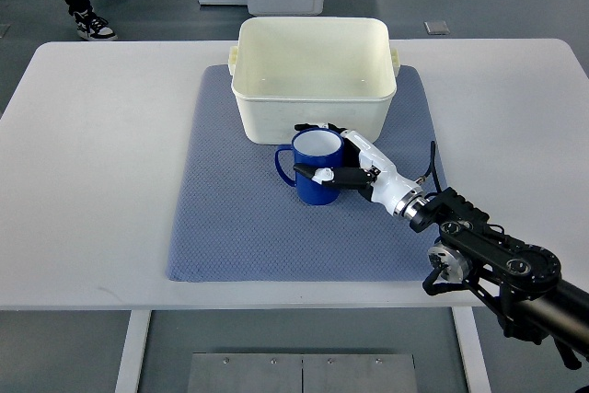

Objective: Place cup in box with right hand
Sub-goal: 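Lift the blue mug with the right hand above the cream box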

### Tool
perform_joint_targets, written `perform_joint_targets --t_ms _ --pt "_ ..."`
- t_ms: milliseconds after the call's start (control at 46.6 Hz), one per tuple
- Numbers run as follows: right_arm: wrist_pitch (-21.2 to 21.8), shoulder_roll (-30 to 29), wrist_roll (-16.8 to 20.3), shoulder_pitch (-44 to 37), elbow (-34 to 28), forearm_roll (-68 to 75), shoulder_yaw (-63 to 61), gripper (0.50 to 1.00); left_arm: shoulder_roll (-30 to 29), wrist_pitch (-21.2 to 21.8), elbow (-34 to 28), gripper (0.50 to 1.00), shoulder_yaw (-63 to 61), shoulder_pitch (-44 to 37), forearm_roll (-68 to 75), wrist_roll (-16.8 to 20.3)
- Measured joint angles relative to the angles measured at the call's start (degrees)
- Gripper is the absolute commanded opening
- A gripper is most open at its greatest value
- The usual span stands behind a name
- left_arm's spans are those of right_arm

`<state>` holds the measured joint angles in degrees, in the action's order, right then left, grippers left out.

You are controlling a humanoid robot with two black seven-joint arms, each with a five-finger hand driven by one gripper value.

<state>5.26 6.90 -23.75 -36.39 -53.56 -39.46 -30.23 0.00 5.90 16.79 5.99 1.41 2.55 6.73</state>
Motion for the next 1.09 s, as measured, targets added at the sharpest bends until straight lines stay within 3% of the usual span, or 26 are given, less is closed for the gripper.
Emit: perform_joint_targets --t_ms 601,901,1094 --pt "-0.11 18.8 -0.88 2.03 -19.78 0.84 -0.07 0.5 0.0 0.0 0.0 1.0 0.01 0.0 0.0 0.01" --pt "-0.14 26.76 0.73 -2.0 -25.18 4.04 -0.76 0.5 0.0 0.0 0.0 1.0 -0.01 0.0 0.0 -0.02" --pt "-0.12 29.22 2.7 -6.79 -25.55 6.42 -0.82 0.5 0.0 -0.01 0.0 1.0 0.03 0.0 0.0 -0.02"
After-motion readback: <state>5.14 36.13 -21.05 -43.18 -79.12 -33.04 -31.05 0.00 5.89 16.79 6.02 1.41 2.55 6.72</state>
